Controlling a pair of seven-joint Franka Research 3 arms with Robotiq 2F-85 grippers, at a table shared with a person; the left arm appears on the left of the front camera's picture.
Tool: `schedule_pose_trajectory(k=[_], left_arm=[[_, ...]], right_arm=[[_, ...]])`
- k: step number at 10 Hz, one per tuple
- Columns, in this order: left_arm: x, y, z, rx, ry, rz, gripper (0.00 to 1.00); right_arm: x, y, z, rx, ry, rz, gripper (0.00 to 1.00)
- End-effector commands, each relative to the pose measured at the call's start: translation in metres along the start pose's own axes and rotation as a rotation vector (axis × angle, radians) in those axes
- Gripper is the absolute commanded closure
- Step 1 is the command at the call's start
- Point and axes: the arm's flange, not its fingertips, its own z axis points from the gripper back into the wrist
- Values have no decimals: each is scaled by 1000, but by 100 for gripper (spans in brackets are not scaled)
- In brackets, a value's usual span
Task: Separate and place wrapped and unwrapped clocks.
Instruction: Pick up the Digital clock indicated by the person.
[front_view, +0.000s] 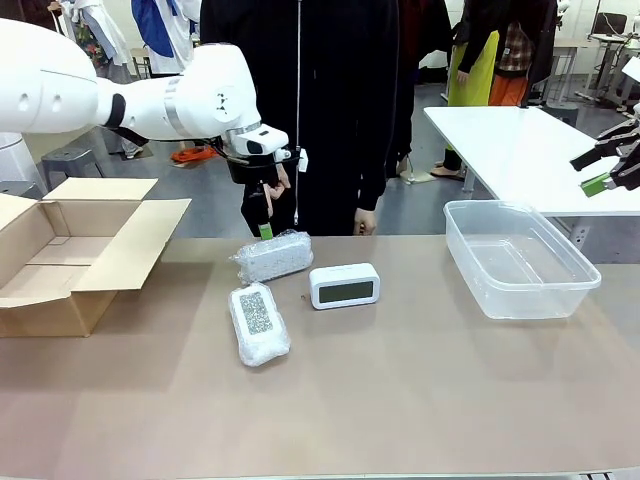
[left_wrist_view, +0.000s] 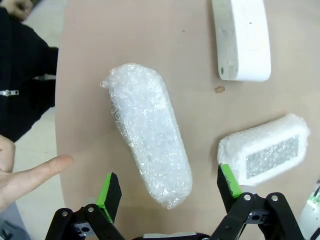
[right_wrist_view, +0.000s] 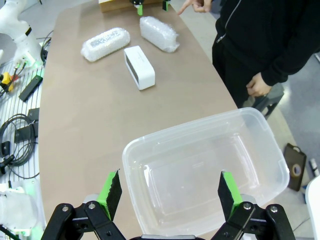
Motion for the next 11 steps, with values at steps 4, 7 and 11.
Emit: schedule_pose_trajectory(k=[4,7,11], left_arm=[[35,-6,-14,33,57,23,0],[37,-7,-29,123,182,59,0],[36,-4,-52,100,163,67,0]], right_arm=[[0,0,-1,4,-8,3,0],[0,0,-1,4,-8,3,0],[0,0,-1,4,-8,3,0]])
